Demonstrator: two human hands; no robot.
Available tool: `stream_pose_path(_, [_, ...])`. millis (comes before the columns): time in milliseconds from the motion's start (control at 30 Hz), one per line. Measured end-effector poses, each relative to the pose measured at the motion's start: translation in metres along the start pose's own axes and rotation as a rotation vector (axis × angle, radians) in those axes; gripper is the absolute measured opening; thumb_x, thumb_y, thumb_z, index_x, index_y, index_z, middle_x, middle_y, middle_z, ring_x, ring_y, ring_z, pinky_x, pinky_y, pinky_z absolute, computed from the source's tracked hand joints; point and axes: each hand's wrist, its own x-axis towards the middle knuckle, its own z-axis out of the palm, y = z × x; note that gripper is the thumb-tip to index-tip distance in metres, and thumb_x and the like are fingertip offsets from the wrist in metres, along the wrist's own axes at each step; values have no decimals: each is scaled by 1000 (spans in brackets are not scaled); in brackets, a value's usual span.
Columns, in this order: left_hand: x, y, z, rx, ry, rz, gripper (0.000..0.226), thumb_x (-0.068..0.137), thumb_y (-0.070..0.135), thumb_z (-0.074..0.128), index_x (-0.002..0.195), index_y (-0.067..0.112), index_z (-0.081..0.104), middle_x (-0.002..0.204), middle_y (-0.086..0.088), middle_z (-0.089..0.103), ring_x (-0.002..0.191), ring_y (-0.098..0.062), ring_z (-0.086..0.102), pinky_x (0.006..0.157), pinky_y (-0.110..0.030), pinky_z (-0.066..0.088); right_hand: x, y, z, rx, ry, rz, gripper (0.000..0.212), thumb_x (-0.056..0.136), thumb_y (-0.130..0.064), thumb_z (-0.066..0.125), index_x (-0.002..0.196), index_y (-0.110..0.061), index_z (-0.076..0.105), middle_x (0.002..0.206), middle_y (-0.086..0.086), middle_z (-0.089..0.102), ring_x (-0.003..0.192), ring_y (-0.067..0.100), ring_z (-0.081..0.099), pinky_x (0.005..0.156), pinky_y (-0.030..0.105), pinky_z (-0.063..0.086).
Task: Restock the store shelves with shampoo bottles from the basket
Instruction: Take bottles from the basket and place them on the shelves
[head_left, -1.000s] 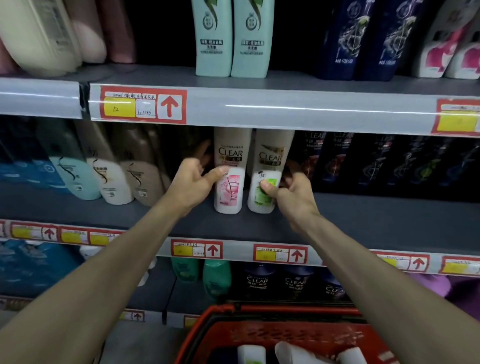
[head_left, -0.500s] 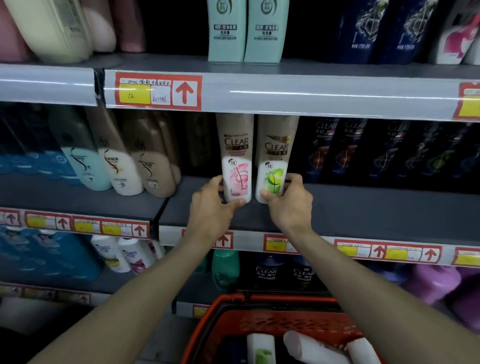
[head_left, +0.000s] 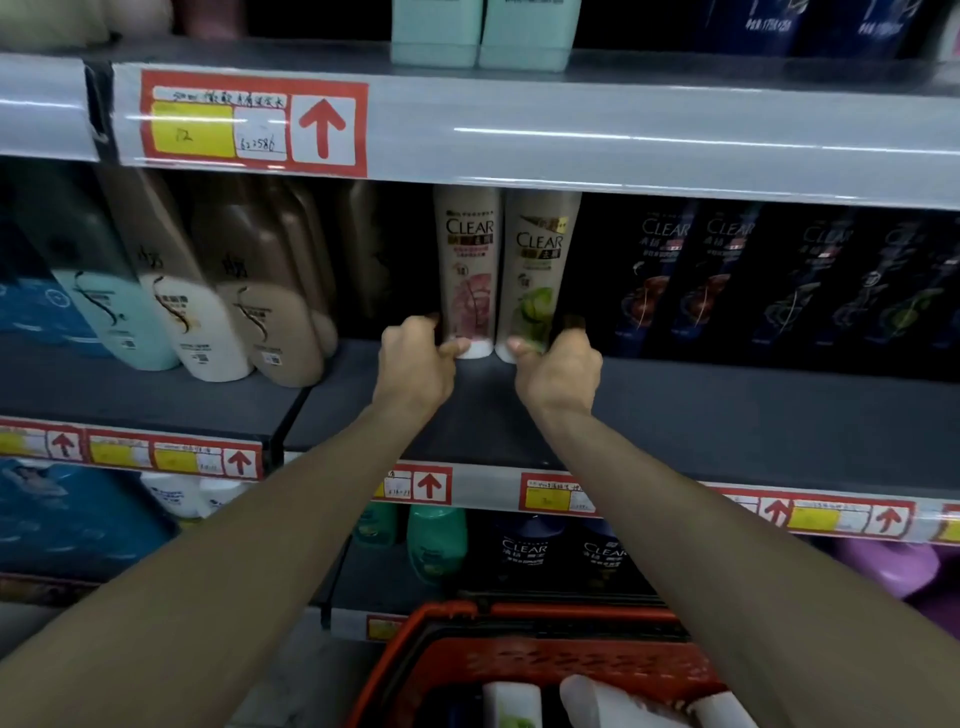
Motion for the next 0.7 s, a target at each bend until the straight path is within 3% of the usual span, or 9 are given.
stream_pose_path(167, [9, 2, 2, 22, -36, -51, 39, 96, 36, 72, 120, 5, 70, 115, -18, 67, 108, -34, 65, 90, -42, 57, 6, 1, 2, 17, 2, 18, 36, 93, -32, 74, 113, -4, 62, 94, 4, 55, 101, 32, 64, 75, 27, 44])
stream_pose_path(267, [4, 10, -4, 12, -108, -79, 40, 95, 38, 73, 120, 6, 72, 115, -15, 71, 110, -32, 66, 90, -35, 55, 7, -3, -2, 42, -46, 56, 43, 92, -32, 75, 122, -5, 60, 115, 13, 66, 109, 32, 64, 80, 27, 45])
stream_pose_path(333, [-4, 18, -13, 5, -161, -113, 42, 90, 38, 78, 118, 8, 72, 112, -11, 72, 108, -28, 66, 87, -31, 52, 4, -6, -11, 63, -93, 121, 53, 91, -37, 76, 128, -5, 56, 130, 16, 62, 118, 33, 61, 86, 29, 46])
stream_pose_path(433, [-26, 30, -30, -12, -245, -106, 52, 85, 41, 82, 127, 15, 68, 126, -2, 69, 120, -22, 62, 88, -23, 44, -14, -9, -29, 68, -140, 135, 61, 93, -36, 75, 138, -5, 50, 140, 16, 56, 127, 33, 57, 96, 32, 47])
stream_pose_path(500, [-47, 38, -43, -20, -290, -99, 64, 82, 43, 84, 136, 16, 64, 136, 0, 65, 129, -21, 57, 97, -23, 44, -33, -8, -46, 129, -154, 74, 58, 95, -28, 72, 144, -7, 50, 141, 12, 59, 128, 26, 58, 98, 25, 42])
stream_pose_path(600, [-90, 51, -58, -59, -293, -91, 83, 81, 46, 84, 151, 15, 51, 151, -1, 55, 140, -21, 50, 112, -24, 37, -67, -2, -81, 209, -193, -7, 48, 97, -21, 69, 142, -10, 56, 133, 2, 67, 123, 13, 60, 95, 13, 37])
stream_pose_path(700, [-139, 66, -69, -138, -318, -87, 85, 83, 41, 84, 153, 12, 46, 147, 7, 57, 140, -20, 50, 107, -24, 39, -97, 14, -117, 189, -279, -83, 32, 97, -26, 70, 126, -13, 66, 106, -7, 72, 109, 10, 65, 79, 8, 46])
